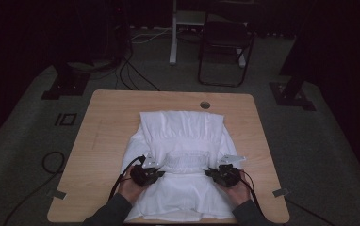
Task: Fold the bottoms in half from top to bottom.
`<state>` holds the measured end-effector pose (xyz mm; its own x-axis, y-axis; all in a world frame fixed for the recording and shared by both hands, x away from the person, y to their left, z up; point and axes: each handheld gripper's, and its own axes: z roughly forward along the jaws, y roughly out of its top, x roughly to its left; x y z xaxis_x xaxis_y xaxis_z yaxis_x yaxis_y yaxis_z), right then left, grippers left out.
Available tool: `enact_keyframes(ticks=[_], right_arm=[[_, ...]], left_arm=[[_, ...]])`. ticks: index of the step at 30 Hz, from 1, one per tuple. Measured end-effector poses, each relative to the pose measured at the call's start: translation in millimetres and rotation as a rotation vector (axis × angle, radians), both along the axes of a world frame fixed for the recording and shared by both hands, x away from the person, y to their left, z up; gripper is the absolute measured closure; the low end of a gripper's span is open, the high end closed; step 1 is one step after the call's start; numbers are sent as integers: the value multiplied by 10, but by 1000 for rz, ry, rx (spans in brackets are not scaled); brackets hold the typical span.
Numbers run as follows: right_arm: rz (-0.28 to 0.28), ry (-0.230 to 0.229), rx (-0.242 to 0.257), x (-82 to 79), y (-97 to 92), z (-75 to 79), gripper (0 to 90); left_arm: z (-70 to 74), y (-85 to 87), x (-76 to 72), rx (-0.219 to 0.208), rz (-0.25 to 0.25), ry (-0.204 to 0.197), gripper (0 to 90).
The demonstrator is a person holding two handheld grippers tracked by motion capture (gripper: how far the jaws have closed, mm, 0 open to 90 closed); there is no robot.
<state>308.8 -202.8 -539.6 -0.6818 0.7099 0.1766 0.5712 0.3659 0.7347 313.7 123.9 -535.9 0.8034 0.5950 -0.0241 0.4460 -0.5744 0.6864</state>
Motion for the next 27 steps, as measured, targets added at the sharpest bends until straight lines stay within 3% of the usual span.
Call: enact_keyframes(ticks=[4, 9, 11, 13, 15, 17, 19, 22, 23, 25, 27], right_arm=[[9, -5, -17, 5, 70, -7, 847], [4, -18, -21, 117, 160, -35, 840], [-3, -26, -35, 173, 197, -29, 838], [-12, -8, -43, 207, 213, -5, 767], [18, 27, -29, 212, 211, 43, 601], [38, -8, -16, 165, 192, 137, 526], [37, -54, 25, 130, 144, 258, 484], [-19, -117, 87, 141, 53, 402, 498], [-57, -119, 84, 175, 29, 417, 582], [-117, -83, 56, 284, 4, 378, 726], [-141, -68, 34, 350, 3, 333, 753]], left_arm=[[6, 23, 59, 43, 12, -47, 830], [10, 82, 223, 40, 62, -41, 824], [36, 83, 272, 35, 71, 4, 799], [89, 96, 294, 6, 73, 63, 677], [185, 129, 268, -37, 65, 61, 605], [303, 179, 257, -106, 69, 48, 571], [403, 213, 281, -139, 96, 10, 557], [456, 250, 403, -159, 144, -12, 569], [445, 248, 454, -154, 163, -8, 611], [380, 208, 557, -122, 172, 14, 728], [333, 175, 605, -98, 171, 20, 754]])
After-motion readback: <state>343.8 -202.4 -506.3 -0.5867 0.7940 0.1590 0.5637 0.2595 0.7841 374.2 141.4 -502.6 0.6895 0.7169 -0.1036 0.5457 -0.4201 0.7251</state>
